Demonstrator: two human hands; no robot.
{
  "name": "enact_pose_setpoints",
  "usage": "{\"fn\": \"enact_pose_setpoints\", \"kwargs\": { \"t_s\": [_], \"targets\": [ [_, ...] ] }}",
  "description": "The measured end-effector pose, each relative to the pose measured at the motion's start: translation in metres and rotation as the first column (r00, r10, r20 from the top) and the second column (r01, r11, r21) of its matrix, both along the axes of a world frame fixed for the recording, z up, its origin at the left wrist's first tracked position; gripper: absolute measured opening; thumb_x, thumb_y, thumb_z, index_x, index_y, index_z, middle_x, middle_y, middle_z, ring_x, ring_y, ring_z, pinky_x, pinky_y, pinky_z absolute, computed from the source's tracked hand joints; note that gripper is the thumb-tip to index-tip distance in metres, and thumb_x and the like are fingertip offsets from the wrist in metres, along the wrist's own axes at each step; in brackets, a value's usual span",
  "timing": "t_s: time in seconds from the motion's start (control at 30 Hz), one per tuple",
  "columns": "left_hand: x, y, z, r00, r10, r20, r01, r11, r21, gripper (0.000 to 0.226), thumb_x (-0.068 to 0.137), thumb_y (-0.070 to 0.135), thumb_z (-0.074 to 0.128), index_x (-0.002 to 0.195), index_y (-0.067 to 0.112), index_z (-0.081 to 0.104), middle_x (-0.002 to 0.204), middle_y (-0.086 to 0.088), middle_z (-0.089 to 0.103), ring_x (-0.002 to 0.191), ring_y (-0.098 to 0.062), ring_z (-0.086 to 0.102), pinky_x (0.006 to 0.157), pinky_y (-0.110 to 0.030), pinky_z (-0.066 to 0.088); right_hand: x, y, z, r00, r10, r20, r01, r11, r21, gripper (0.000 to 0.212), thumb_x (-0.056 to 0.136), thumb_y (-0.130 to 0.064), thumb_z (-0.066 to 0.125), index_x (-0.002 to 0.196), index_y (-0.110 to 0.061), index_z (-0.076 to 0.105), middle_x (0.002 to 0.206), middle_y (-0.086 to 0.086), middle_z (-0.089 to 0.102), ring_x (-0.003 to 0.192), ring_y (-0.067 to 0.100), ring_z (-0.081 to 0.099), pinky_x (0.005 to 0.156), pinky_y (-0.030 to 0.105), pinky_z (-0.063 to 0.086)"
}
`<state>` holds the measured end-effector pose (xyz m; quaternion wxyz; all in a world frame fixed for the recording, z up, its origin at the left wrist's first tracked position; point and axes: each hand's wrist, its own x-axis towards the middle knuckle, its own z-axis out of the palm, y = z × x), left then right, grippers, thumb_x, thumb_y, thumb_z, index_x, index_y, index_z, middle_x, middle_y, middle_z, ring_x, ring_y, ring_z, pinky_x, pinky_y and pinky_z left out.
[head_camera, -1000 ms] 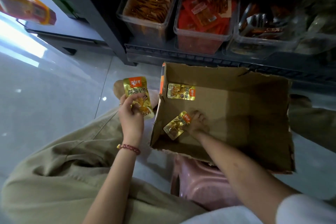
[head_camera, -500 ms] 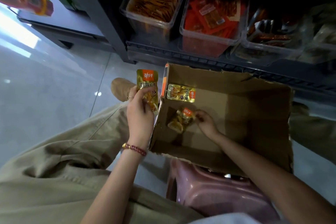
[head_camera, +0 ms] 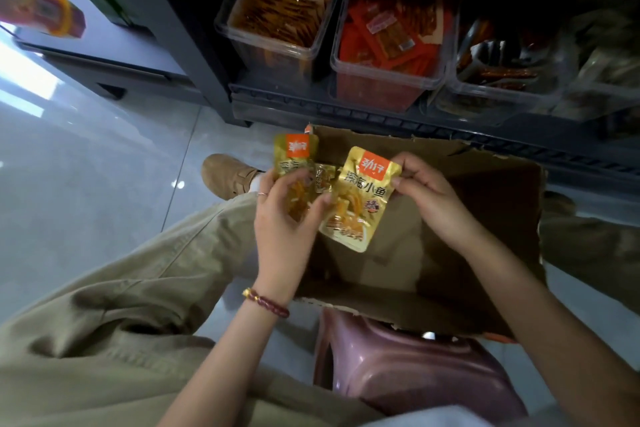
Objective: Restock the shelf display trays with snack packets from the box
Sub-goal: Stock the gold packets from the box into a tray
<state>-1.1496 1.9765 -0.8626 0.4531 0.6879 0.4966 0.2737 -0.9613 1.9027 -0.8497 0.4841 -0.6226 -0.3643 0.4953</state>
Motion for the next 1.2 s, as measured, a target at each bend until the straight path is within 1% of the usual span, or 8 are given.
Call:
{"fn": "enact_pose_setpoints", "kwargs": {
  "t_s": [0.17, 0.4, 0.5, 0.6, 0.83, 0.93, 1.07, 1.2],
  "targets": [
    [-0.001, 0.005, 0.001, 0.982, -0.013, 0.190, 0.089, 0.912, -0.400, 0.032, 0.069, 0.054, 0.069, 0.096, 0.038, 0.063, 0.112, -0.001, 0.060, 0.101, -0.014, 0.063, 0.085, -0.035, 0.054, -0.018, 0.008, -0.008, 0.997, 0.071, -0.041, -0.072, 0.997, -0.023, 0.005, 0.091, -0.015, 0.048, 0.091, -0.016, 0.053, 0.081, -0.013, 0.067, 0.078, 0.000, 0.061, 0.071, 0.015, 0.047],
    [-0.006, 0.013, -0.006, 0.998, 0.022, 0.053, -0.008, 0.971, -0.239, 0.021, 0.084, 0.017, 0.071, 0.103, 0.019, 0.062, 0.098, -0.001, 0.068, 0.092, -0.014, 0.065, 0.081, -0.033, 0.055, -0.021, 0.027, -0.084, 0.962, -0.272, 0.022, 0.269, 0.932, -0.242, 0.015, 0.098, -0.009, 0.044, 0.090, -0.017, 0.055, 0.084, 0.000, 0.062, 0.072, 0.012, 0.059, 0.067, 0.030, 0.047],
    [-0.016, 0.022, -0.011, 0.980, 0.188, 0.065, -0.164, 0.947, -0.277, 0.033, 0.085, 0.012, 0.068, 0.116, 0.014, 0.056, 0.099, 0.006, 0.064, 0.092, -0.008, 0.064, 0.075, -0.019, 0.053, -0.009, 0.025, -0.152, 0.895, 0.202, 0.397, 0.038, 0.853, -0.520, 0.050, 0.090, -0.009, 0.057, 0.137, -0.014, 0.040, 0.136, 0.008, 0.045, 0.120, 0.029, 0.051, 0.095, 0.035, 0.043],
    [-0.019, 0.025, -0.014, 0.958, 0.270, 0.095, -0.230, 0.924, -0.305, 0.050, 0.086, 0.004, 0.066, 0.127, 0.023, 0.046, 0.109, 0.015, 0.058, 0.099, -0.005, 0.063, 0.082, -0.030, 0.055, -0.004, 0.028, -0.180, 0.549, 0.718, 0.428, -0.195, 0.608, -0.770, 0.081, 0.092, -0.009, 0.050, 0.152, -0.028, -0.001, 0.159, -0.001, -0.011, 0.145, 0.029, 0.010, 0.109, 0.041, 0.032],
    [-0.014, 0.028, -0.012, 0.956, 0.264, 0.129, -0.213, 0.925, -0.316, 0.069, 0.086, -0.002, 0.063, 0.144, 0.022, 0.034, 0.114, 0.041, 0.051, 0.106, 0.007, 0.057, 0.093, -0.039, 0.052, -0.027, 0.020, -0.189, 0.236, 0.911, 0.339, -0.060, 0.361, -0.930, 0.087, 0.093, -0.024, 0.051, 0.150, -0.026, -0.014, 0.154, 0.007, -0.029, 0.145, 0.033, -0.003, 0.108, 0.046, 0.027],
    [-0.012, 0.027, -0.013, 0.956, 0.262, 0.133, -0.206, 0.920, -0.334, 0.066, 0.086, 0.001, 0.063, 0.142, 0.025, 0.038, 0.124, 0.015, 0.054, 0.111, -0.006, 0.059, 0.093, -0.040, 0.053, -0.027, -0.011, -0.187, 0.239, 0.907, 0.348, -0.067, 0.373, -0.926, 0.081, 0.093, -0.029, 0.048, 0.151, -0.025, -0.008, 0.156, 0.009, -0.020, 0.144, 0.032, -0.001, 0.110, 0.045, 0.024],
    [-0.012, 0.021, -0.014, 0.963, 0.222, 0.152, -0.164, 0.933, -0.322, 0.067, 0.090, -0.003, 0.058, 0.145, 0.027, 0.033, 0.117, 0.024, 0.053, 0.100, 0.008, 0.060, 0.080, -0.021, 0.054, -0.022, -0.050, -0.189, 0.345, 0.789, 0.509, -0.110, 0.572, -0.813, 0.063, 0.094, -0.032, 0.046, 0.148, -0.015, 0.018, 0.155, 0.012, 0.009, 0.141, 0.028, 0.015, 0.109, 0.039, 0.024],
    [-0.013, 0.020, -0.012, 0.988, 0.126, 0.090, -0.089, 0.938, -0.336, 0.076, 0.091, -0.008, 0.052, 0.148, 0.036, 0.026, 0.136, 0.012, 0.047, 0.115, 0.002, 0.053, 0.089, -0.020, 0.051, -0.011, -0.052, -0.188, 0.670, 0.493, 0.555, -0.028, 0.764, -0.645, 0.057, 0.091, -0.026, 0.056, 0.140, -0.012, 0.031, 0.143, 0.012, 0.028, 0.132, 0.030, 0.031, 0.103, 0.040, 0.033]
  ]
}}
